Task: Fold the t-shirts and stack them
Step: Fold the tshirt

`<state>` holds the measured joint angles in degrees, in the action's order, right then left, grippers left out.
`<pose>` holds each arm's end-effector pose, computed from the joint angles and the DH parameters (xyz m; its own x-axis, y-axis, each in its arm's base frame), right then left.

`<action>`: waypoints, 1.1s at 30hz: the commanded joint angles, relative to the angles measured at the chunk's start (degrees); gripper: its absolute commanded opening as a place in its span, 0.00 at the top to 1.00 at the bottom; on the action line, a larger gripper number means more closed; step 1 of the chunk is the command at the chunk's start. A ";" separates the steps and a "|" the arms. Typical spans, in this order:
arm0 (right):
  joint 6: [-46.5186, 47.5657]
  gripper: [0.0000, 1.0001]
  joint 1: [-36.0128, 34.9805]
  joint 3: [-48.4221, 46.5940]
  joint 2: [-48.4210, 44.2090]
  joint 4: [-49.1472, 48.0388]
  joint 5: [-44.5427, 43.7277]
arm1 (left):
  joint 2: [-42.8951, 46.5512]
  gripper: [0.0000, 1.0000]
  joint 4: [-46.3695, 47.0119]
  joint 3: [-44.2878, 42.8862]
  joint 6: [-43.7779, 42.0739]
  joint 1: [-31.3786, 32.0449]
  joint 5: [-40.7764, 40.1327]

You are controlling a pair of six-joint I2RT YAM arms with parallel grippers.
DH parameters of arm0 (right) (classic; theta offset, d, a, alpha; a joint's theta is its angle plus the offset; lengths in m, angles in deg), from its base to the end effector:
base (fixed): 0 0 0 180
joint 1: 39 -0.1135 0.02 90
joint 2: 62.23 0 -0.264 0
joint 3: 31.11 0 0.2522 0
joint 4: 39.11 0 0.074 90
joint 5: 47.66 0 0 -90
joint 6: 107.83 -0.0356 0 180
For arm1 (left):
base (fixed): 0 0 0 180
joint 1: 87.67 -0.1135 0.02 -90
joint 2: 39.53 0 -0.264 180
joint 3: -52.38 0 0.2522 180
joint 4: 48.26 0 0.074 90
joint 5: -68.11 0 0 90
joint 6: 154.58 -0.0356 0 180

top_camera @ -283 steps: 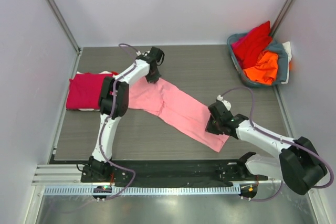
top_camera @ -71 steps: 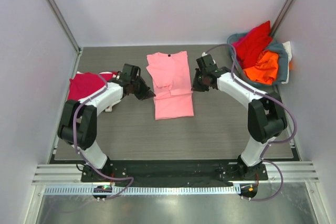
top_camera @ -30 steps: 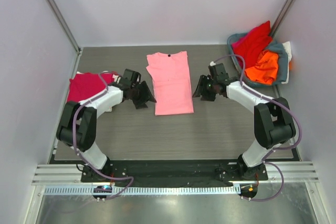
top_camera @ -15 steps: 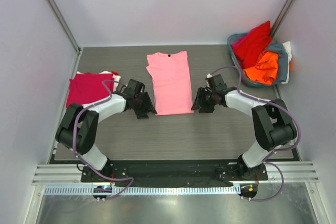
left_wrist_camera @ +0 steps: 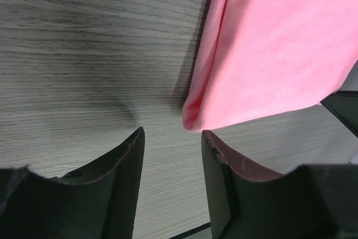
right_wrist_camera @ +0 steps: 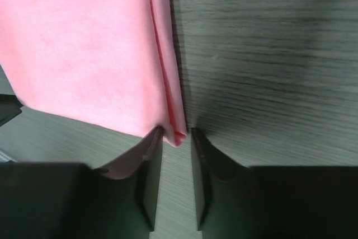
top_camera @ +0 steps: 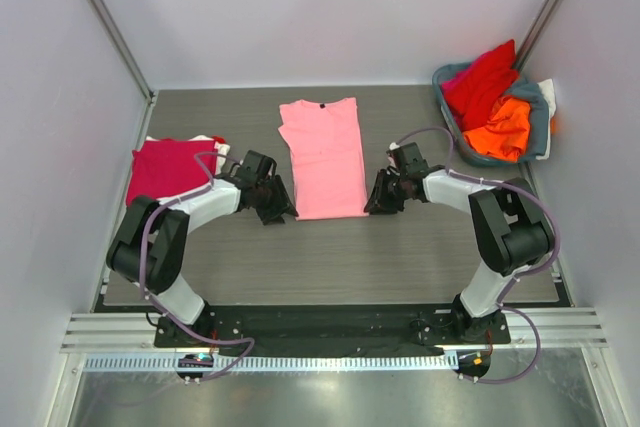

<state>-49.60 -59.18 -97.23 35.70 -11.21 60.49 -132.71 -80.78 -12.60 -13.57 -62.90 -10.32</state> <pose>0.3013 0.1226 0.1489 -0.9393 0.1878 -0.2872 0.0227 0.8690 0.4942 0.2786 -0.1364 0.1629 -0.8866 -0.4295 -0.1717 -0.3013 0.8179 -0.4902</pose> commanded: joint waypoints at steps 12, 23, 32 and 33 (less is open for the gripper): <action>0.74 0.99 -0.47 -1.25 1.21 -0.95 0.13 | -2.61 0.57 3.99 0.51 1.20 0.01 1.26; 0.57 0.99 -0.47 -1.61 0.86 -0.42 0.04 | -4.19 0.56 7.87 0.77 3.22 1.68 2.40; 0.39 0.99 -0.47 -0.99 -0.46 -0.16 -0.22 | -4.63 0.89 9.09 2.79 3.84 2.21 1.43; 0.39 0.99 -0.47 -0.73 -0.63 -0.24 -0.14 | -4.55 0.94 9.27 2.88 3.75 2.12 1.70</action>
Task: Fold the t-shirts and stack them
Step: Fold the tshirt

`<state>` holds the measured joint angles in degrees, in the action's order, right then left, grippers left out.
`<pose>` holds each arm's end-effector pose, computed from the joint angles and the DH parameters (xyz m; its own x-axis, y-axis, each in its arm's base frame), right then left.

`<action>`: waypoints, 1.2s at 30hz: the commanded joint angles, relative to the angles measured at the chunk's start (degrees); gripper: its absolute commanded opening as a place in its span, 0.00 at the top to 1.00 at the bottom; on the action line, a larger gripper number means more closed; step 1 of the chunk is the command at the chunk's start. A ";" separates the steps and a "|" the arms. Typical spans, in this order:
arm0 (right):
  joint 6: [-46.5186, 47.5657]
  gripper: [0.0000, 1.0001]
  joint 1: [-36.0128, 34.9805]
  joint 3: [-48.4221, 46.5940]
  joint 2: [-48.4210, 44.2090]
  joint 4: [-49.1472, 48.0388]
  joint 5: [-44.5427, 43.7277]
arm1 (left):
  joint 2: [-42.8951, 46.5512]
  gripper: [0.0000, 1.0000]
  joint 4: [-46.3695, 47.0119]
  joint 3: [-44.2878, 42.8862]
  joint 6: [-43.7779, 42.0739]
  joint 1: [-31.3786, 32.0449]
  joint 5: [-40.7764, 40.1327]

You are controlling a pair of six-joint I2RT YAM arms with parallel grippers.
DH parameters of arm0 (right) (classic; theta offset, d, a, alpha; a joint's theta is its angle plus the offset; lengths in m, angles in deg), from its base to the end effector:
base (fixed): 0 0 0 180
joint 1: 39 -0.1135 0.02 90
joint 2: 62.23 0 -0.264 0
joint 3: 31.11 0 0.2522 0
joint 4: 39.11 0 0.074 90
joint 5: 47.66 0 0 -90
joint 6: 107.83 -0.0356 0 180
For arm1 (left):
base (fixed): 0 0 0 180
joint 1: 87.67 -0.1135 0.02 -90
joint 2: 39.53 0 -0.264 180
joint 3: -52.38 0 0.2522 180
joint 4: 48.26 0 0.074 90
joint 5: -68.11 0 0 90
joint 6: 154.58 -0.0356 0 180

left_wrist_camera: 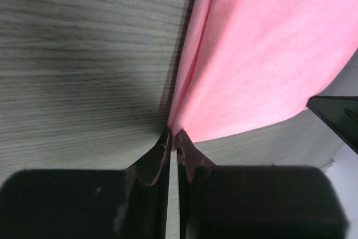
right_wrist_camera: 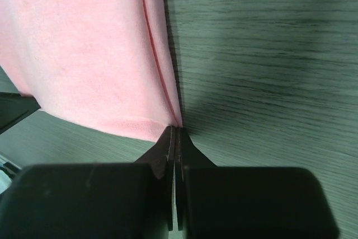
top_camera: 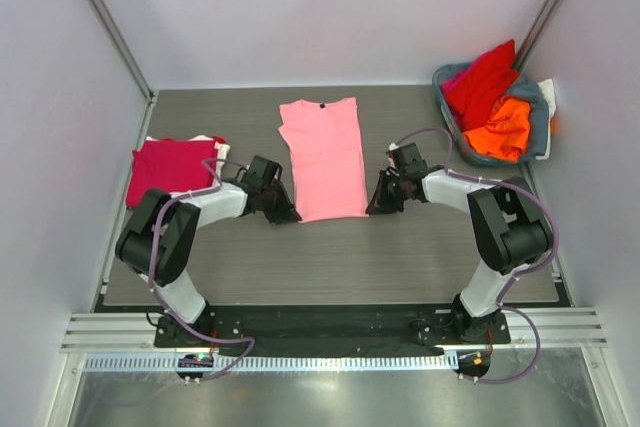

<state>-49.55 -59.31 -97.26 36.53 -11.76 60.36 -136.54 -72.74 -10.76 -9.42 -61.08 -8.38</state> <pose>0.3025 0.1237 0.1451 -0.9405 0.1850 -0.2850 0.0225 0.8709 0.4910 0.2812 -0.1501 0.1425 -0.8821 -0.4509 -0.1365 -0.3135 0.7781 -0.5443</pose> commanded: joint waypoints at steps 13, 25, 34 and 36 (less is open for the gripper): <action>0.26 0.99 -2.18 8.17 -20.00 5.57 1.93 | 17.02 1.00 -7.55 7.37 -2.60 4.86 -0.60; -2.64 0.99 -4.38 10.81 -48.21 22.35 -1.14 | 44.18 1.00 -15.02 15.37 8.29 10.67 4.58; -0.36 0.99 -4.38 4.49 -46.74 24.91 -6.06 | 46.83 1.00 -22.15 8.61 7.60 10.33 0.46; 0.17 0.99 -4.38 1.60 -44.63 24.74 -7.99 | 45.25 1.00 -21.89 6.68 6.90 8.93 0.54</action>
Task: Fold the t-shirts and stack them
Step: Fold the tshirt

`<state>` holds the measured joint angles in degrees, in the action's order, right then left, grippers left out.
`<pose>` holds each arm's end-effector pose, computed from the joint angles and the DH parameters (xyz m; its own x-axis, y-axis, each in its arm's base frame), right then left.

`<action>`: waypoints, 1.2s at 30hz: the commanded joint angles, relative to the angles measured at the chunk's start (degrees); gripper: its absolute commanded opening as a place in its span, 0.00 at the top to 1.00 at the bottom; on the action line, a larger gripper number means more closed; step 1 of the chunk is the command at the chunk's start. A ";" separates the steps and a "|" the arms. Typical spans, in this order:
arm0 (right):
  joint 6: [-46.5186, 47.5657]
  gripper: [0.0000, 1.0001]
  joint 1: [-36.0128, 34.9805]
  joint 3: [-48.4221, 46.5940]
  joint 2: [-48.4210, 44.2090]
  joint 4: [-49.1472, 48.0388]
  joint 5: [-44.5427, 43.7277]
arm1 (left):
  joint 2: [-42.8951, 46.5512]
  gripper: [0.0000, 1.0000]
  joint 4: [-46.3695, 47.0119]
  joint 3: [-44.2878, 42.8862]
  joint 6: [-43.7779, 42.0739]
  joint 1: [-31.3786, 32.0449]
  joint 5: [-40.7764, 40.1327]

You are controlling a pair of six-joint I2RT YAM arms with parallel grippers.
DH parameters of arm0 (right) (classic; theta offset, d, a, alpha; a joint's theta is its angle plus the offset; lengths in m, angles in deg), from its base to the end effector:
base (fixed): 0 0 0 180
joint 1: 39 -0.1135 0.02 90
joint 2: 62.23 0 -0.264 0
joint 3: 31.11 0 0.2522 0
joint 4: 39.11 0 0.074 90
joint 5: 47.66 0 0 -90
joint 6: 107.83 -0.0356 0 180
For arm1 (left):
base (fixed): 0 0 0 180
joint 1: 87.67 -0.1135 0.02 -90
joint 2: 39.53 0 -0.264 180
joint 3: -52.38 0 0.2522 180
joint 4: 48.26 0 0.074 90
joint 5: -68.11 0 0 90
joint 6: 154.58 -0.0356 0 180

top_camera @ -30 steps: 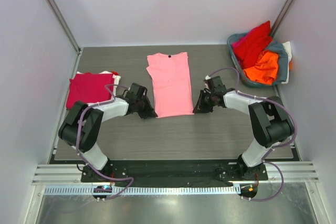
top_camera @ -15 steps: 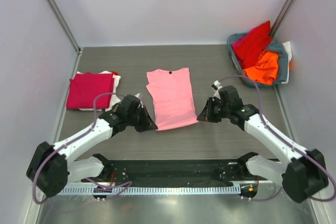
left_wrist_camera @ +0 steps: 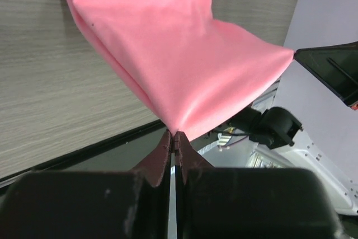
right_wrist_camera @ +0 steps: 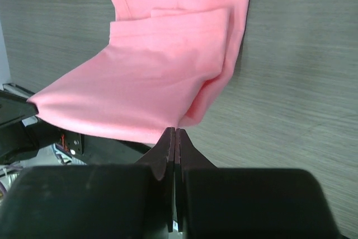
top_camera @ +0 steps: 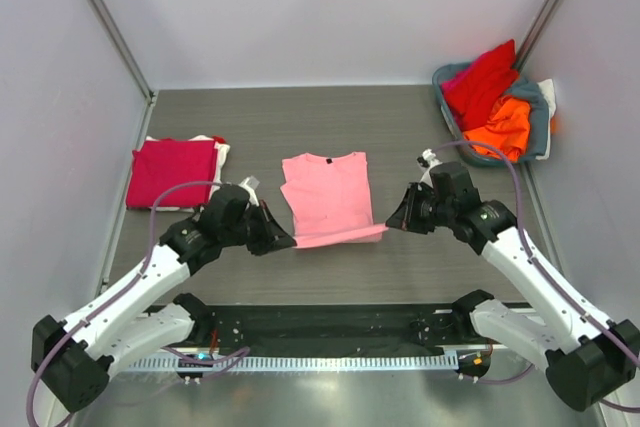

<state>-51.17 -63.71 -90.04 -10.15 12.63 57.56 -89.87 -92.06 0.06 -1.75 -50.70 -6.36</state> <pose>0.1641 0.0858 0.2754 -0.8502 0.1926 -0.4900 -0.1258 0.8295 0.5442 0.1415 -0.1184 0.2532 -0.9006 -0.3950 -0.1815 -0.1366 0.6535 -0.7445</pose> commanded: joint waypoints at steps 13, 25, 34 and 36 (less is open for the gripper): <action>4.69 0.99 1.24 -20.22 20.25 -1.76 -9.16 | -16.18 1.00 -0.72 -16.61 -5.87 -10.25 0.82; 5.39 0.99 5.81 -30.06 34.93 -4.93 -6.61 | -28.48 1.00 0.33 -26.47 -9.65 -16.93 2.31; 5.31 0.99 7.92 -37.36 45.74 -7.13 -4.24 | -41.03 1.00 3.58 -33.58 -10.80 -21.15 4.33; 5.22 0.99 8.62 -39.63 48.73 -7.13 -4.06 | -43.33 1.00 4.11 -35.43 -10.71 -21.59 4.60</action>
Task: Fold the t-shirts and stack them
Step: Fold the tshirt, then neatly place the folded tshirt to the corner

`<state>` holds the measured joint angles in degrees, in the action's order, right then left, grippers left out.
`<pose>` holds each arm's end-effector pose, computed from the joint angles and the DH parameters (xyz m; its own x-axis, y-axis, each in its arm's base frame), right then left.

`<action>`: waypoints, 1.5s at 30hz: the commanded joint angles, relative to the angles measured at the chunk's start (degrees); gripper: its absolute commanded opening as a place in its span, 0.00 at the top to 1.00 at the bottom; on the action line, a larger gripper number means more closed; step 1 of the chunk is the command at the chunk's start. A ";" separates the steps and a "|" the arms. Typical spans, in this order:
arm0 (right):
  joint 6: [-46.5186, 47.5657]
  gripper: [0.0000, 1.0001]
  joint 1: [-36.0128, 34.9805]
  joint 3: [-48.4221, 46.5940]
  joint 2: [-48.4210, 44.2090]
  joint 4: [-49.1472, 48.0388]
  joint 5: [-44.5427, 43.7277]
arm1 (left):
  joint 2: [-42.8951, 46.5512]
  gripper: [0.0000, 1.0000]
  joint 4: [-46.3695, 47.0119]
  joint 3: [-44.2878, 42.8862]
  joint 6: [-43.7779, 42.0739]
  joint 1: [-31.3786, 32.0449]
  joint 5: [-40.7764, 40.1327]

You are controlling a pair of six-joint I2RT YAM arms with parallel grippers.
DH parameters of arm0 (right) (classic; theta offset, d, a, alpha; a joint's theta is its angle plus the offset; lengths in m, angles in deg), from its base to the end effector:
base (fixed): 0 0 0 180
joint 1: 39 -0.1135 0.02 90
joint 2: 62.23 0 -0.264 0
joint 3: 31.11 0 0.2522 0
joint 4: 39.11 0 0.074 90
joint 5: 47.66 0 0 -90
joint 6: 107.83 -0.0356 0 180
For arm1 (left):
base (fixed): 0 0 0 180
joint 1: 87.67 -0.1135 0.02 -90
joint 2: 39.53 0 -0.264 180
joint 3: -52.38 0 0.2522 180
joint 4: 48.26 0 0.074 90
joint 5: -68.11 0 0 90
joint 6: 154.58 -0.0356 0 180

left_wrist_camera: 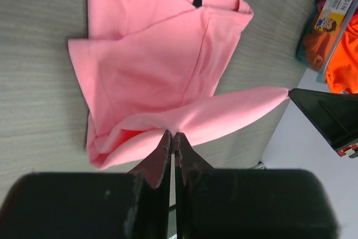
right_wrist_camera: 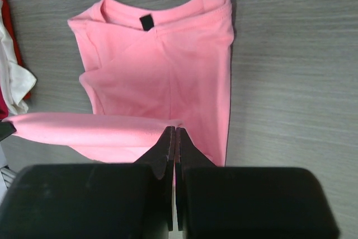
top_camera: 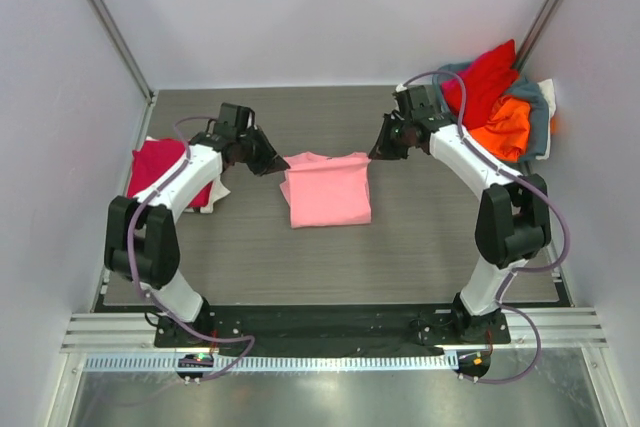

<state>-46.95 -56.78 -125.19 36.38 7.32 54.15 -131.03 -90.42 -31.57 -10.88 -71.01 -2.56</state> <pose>0.3591 0.1228 0.2701 -0.8513 0.2272 -0.4729 -0.0084 0.8953 0.4454 0.3286 -0.1106 0.2622 -0.8159 -0.5497 -0.1793 -0.3074 0.6751 -0.6706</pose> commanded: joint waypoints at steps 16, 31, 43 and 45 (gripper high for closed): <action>-1.55 0.99 4.42 -18.03 19.25 -3.75 2.33 | -23.80 0.99 5.20 -20.50 -0.52 -4.36 3.34; -0.06 0.26 4.51 -6.98 11.44 -10.60 3.74 | -16.52 0.31 2.12 -15.95 -7.81 -3.14 -2.01; 2.76 0.24 4.42 13.77 3.08 -20.53 7.79 | -7.82 0.07 2.39 -2.67 -12.29 0.12 -10.97; 2.93 0.24 4.42 14.57 3.08 -21.59 7.61 | -6.68 0.07 0.82 -2.49 -14.66 0.12 -14.39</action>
<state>-45.49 -52.32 -111.29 42.59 -8.35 60.38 -141.96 -88.87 -34.00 -21.88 -70.57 -11.65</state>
